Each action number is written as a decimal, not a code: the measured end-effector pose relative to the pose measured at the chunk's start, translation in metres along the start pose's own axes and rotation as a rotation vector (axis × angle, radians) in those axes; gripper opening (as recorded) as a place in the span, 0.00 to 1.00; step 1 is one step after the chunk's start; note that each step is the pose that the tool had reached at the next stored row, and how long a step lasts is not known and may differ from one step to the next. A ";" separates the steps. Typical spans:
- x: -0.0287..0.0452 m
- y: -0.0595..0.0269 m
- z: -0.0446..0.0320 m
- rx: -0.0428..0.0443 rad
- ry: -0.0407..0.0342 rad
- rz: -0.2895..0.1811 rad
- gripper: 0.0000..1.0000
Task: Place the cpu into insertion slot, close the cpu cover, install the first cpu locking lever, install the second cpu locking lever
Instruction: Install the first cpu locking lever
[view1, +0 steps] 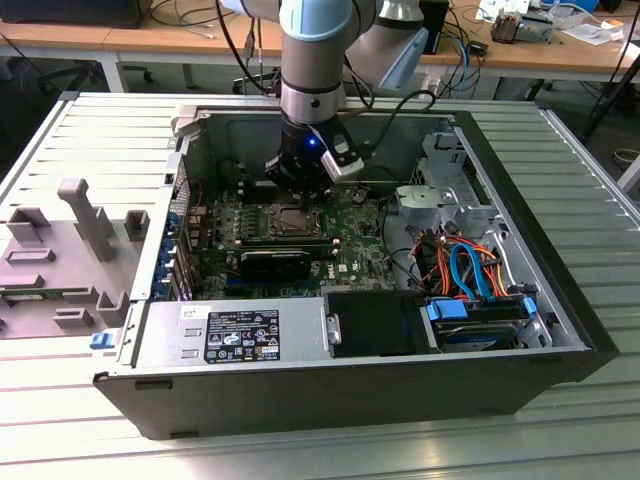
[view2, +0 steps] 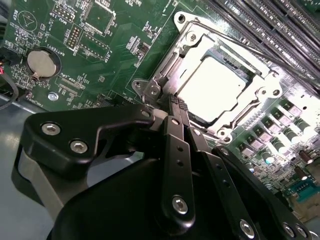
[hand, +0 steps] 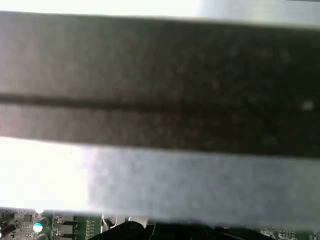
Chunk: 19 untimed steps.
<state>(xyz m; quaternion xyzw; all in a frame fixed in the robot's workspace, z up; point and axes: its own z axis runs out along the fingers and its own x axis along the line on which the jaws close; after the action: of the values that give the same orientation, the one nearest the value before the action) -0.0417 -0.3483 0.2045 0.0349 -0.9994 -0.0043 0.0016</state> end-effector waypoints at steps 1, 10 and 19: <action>0.0001 -0.0004 0.0000 0.0002 0.0001 0.000 0.11; 0.0002 -0.0007 -0.0148 0.0001 -0.0021 0.000 0.11; 0.0204 -0.0008 -0.0197 0.0015 -0.0206 0.000 0.11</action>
<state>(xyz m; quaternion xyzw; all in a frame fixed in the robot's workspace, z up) -0.0620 -0.3506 0.2243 0.0351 -0.9993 -0.0039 -0.0088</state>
